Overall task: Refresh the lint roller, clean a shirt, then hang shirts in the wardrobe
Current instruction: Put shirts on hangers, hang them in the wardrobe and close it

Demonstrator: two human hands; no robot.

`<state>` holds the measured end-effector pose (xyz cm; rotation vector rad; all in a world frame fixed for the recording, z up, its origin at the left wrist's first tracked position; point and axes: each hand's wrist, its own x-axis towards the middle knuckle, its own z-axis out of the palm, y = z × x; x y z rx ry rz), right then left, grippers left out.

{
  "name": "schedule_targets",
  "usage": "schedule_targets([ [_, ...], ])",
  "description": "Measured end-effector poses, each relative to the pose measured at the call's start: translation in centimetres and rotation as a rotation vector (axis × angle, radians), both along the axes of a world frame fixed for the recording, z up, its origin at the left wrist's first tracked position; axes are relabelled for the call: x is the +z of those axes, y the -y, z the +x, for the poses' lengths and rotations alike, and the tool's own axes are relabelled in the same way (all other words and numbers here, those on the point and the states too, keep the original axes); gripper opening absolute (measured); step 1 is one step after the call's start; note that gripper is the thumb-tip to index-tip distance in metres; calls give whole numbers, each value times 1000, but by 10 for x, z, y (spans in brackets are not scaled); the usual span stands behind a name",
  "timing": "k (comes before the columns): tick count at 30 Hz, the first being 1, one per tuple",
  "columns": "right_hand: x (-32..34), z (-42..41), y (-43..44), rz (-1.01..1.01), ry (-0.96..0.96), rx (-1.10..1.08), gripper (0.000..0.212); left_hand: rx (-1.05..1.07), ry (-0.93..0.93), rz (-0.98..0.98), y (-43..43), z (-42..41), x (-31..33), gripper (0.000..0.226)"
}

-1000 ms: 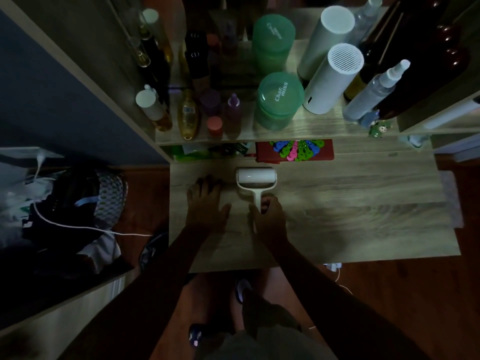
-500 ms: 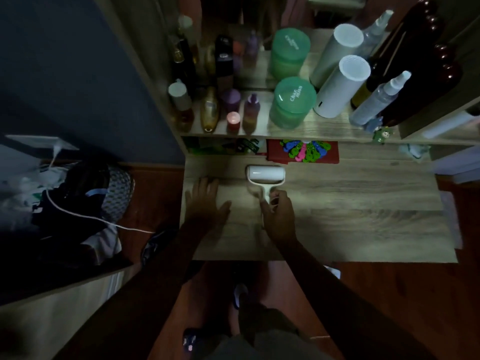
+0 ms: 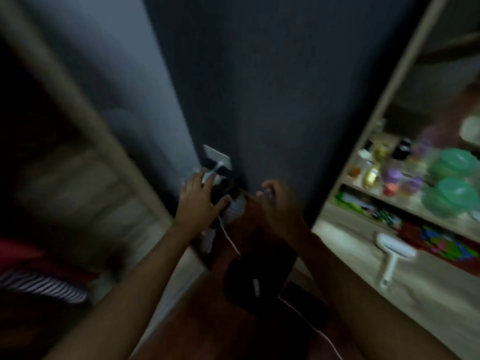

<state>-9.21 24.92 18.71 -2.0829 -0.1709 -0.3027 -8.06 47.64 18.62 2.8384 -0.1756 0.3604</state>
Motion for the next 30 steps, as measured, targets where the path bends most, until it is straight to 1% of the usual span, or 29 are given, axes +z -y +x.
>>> schedule_targets([
  [3, 77, 3, -97, -1, 149, 193, 14, 130, 151, -7, -94, -36, 85, 73],
  [7, 189, -15, -212, -24, 378, 455, 17, 216, 458, 65, -189, -104, 208, 71],
  [11, 293, -47, -299, 50, 569, 597, 20, 335, 730, 222, -255, -170, 311, 67],
  [14, 352, -62, -348, 48, 697, 656, 22, 398, 807, 317, -295, -202, 367, 65],
  [18, 416, -76, -399, -12, 867, 733, 25, 499, 805, 417, -342, -225, 414, 63],
  [21, 449, -77, -428, -81, 912, 781, 27, 577, 743, 443, -369, -232, 435, 66],
  [24, 476, -63, -454, -175, 920, 781, 33, 642, 628, 452, -389, -233, 452, 75],
  [26, 490, -49, -469, -255, 916, 767, 43, 684, 529, 464, -401, -228, 464, 72],
  [30, 498, -28, -498, -489, 931, 758, 63, 753, 336, 458, -418, -207, 494, 77],
])
